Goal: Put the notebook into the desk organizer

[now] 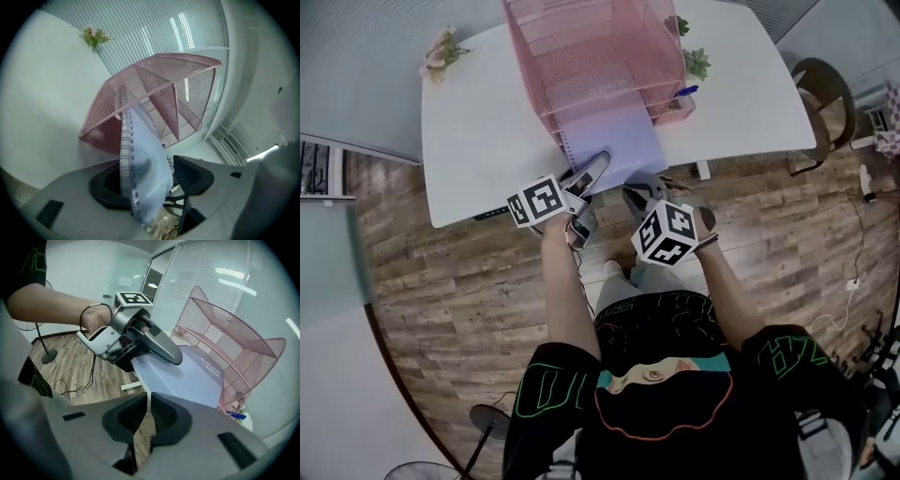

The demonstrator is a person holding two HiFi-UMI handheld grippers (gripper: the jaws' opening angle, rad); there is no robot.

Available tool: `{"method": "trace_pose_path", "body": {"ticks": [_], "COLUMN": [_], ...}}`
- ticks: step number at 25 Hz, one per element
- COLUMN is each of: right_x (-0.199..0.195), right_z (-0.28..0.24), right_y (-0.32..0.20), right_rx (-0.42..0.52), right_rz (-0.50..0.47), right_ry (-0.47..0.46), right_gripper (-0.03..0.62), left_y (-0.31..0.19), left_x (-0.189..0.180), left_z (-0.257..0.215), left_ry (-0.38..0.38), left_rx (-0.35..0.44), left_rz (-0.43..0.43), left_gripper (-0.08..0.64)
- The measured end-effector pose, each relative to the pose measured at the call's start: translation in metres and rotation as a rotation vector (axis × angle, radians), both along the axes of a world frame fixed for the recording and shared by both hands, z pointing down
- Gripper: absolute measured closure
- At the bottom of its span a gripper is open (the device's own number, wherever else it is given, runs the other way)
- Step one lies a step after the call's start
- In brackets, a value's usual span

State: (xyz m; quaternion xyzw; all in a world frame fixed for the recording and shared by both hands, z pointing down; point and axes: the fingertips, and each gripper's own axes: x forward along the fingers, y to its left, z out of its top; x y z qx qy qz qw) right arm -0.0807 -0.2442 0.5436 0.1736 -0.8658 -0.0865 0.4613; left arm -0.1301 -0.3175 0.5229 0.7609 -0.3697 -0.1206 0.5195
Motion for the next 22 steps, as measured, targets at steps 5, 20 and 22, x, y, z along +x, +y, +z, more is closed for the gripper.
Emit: {"method": "trace_pose_path", "body": {"ticks": [5, 20, 22], "right_x": [-0.005, -0.018, -0.018], "right_z": [0.001, -0.016, -0.016], "right_y": [-0.002, -0.023, -0.027], "right_rx": [0.025, 0.104, 0.108], "right_rz": [0.0, 0.013, 0.018], "right_ry": [0.016, -0.016, -0.019], "right_gripper": [0.563, 0.569, 0.569], "left_y": [0.015, 0.042, 0.044], "left_x": [-0.007, -0.029, -0.032], "left_z": [-0.007, 0.002, 0.001], "left_ry": [-0.054, -0.556, -0.618], "left_rx": [0.04, 0.059, 0.069], "left_rz": [-0.007, 0.031, 0.042], "left_gripper": [0.264, 0.308, 0.348]}}
